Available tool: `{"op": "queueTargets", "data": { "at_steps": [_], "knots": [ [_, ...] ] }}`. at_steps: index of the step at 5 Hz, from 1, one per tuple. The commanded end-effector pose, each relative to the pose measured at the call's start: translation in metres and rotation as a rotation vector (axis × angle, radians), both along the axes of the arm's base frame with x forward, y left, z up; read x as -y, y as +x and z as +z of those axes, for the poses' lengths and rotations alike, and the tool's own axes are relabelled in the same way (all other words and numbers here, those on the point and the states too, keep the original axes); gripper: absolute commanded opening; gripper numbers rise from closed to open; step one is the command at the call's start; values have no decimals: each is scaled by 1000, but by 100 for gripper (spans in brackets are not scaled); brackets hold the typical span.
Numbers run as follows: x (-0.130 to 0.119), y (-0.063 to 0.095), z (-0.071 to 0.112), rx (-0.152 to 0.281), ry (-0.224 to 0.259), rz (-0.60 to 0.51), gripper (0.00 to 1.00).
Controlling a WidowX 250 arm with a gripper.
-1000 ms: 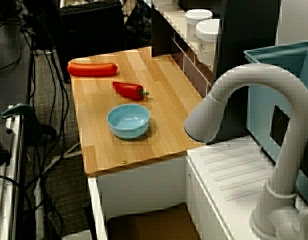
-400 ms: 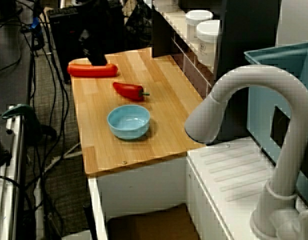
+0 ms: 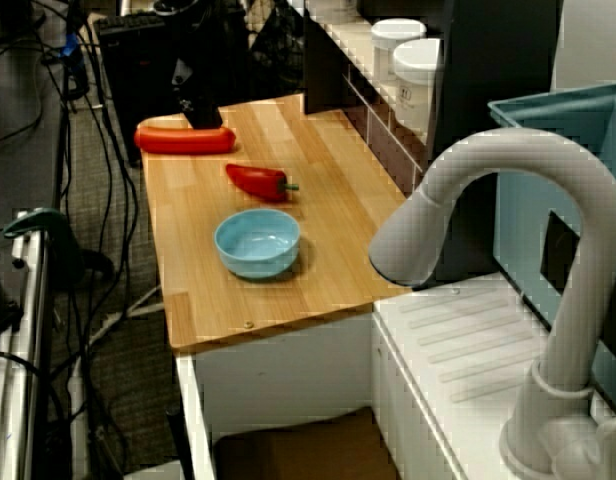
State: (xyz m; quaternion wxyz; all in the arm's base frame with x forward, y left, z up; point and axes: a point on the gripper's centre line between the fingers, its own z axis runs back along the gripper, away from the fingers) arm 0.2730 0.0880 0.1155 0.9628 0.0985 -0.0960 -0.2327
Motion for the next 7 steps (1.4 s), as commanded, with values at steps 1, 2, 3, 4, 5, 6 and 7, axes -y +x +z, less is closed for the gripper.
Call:
{"op": "queueTargets", "data": {
  "at_steps": [1, 2, 3, 4, 5, 6, 7],
  "knots": [
    [-1, 11, 3, 29, 36, 4, 100],
    [-5, 16, -9, 64, 78, 3, 100],
    [-5, 17, -18, 81, 89, -3, 100],
    [-1, 17, -24, 77, 86, -7, 100],
    [2, 24, -31, 66, 89, -14, 100],
    [3, 32, -37, 55, 66, -67, 100],
    [-2, 41, -37, 37, 21, -106, 100]
  ]
}}
